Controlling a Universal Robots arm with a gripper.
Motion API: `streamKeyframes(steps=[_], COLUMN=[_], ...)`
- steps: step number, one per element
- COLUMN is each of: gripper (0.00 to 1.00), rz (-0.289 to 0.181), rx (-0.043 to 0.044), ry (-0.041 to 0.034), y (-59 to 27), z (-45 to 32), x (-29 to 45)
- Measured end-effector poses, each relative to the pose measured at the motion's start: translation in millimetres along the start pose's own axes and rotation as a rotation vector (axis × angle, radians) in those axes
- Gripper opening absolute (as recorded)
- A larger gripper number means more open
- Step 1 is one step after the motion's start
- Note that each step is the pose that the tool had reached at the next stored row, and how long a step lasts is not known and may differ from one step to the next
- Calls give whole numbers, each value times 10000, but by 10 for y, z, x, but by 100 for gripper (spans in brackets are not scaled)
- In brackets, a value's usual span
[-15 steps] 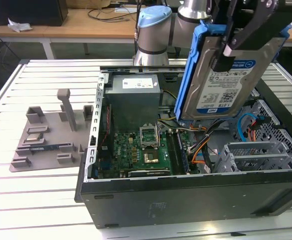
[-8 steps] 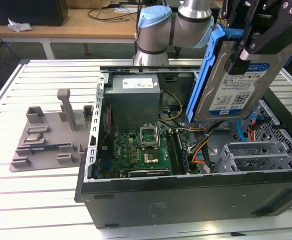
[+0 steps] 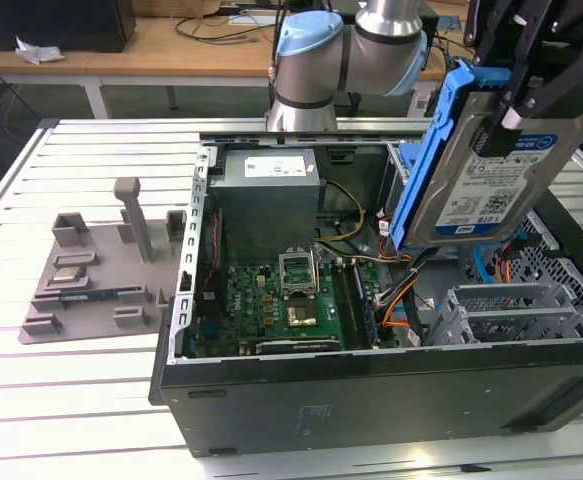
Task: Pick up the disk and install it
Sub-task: 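Pick up the disk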
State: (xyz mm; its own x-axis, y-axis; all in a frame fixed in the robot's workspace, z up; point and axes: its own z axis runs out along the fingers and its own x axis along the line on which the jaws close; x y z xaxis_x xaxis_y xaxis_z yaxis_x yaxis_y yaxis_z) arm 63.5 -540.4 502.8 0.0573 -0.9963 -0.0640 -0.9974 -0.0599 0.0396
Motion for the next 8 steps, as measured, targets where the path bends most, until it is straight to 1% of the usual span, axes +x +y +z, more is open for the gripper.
streamKeyframes(steps=[1, 8], gripper=[37, 37], rz=[-1, 1], rx=[-1, -3], ry=[2, 13], y=[-34, -169], z=[9, 42], x=[2, 13])
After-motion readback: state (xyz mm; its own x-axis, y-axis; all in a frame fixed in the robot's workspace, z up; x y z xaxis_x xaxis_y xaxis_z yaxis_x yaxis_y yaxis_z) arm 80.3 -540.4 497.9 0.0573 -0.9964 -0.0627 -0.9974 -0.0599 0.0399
